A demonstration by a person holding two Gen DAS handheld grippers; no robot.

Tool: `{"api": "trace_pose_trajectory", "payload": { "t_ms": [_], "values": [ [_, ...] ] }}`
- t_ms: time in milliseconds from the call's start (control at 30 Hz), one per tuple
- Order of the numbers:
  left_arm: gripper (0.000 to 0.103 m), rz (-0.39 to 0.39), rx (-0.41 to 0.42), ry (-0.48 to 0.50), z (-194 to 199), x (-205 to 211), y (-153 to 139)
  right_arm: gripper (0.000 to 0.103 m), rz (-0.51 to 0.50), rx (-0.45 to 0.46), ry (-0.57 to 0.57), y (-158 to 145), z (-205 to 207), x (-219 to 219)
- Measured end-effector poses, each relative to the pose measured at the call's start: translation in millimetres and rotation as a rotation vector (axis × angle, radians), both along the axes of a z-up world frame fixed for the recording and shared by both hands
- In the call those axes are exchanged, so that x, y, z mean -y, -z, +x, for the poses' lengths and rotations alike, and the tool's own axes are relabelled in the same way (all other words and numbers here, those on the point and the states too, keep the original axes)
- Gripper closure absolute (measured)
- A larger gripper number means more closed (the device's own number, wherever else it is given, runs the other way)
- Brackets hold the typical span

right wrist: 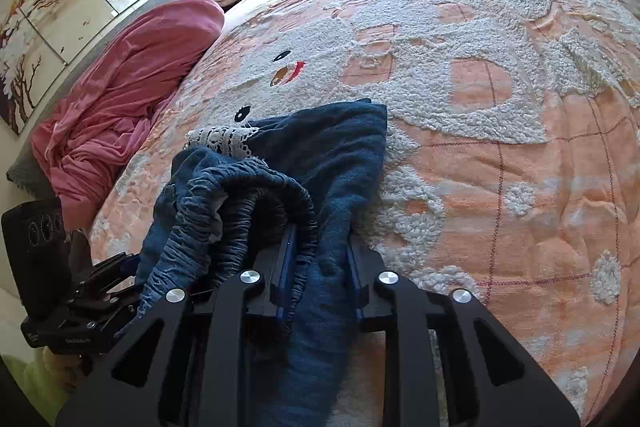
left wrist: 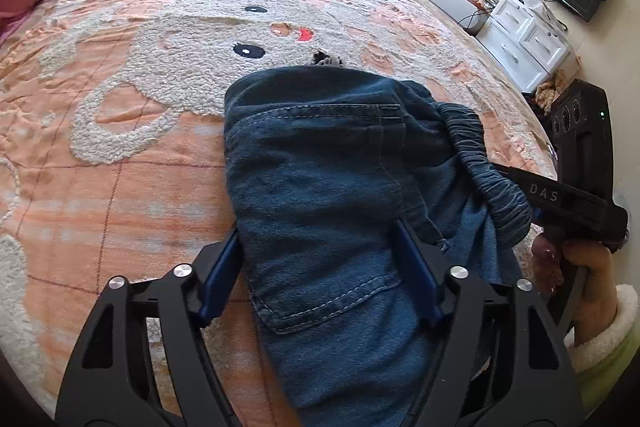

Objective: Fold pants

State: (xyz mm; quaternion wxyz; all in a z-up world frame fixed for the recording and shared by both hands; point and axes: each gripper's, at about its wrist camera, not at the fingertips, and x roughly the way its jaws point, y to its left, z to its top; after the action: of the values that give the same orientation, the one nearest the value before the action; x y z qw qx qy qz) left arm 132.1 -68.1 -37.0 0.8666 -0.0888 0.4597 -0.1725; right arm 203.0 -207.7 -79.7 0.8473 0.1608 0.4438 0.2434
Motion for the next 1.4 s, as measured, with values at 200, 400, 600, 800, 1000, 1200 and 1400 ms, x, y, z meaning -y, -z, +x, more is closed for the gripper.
{"api": "trace_pose_trajectory", "payload": {
  "t_ms": [200,400,600,800,1000,1200,1400],
  "values": [
    [0.071,0.061,0.086,0.016,-7.4,13.8,-14.3,0.092,-0.089,0.122,0.009,-13.1,-13.6,-12.0],
    [0.072,0.07,0.117,0.019,-2.6,14.4,-25.4,0.094,-0.122,0.231,-0.023,-38.5,-21.6,-26.3],
    [0.072,0.082,0.14,0.005,13.6,13.0,-35.1,0.094,-0.158,0.271,-0.046,-51.2,-2.8,-43.4],
    [0.072,0.109,0.173,-0.016,41.9,6.8,-45.5,0.094,-0.195,0.317,-0.068,-62.0,24.9,-62.4],
    [0.072,0.136,0.195,-0.029,73.0,1.9,-48.2,0.094,-0.208,0.34,-0.064,-67.3,57.9,-72.2],
    [0.072,0.152,0.208,-0.033,95.9,1.4,-43.5,0.094,-0.213,0.347,-0.048,-68.4,82.2,-77.2],
    [0.072,0.179,0.217,-0.042,111.9,2.1,-35.4,0.094,-0.225,0.334,-0.035,-61.7,101.8,-82.7]
  ]
}}
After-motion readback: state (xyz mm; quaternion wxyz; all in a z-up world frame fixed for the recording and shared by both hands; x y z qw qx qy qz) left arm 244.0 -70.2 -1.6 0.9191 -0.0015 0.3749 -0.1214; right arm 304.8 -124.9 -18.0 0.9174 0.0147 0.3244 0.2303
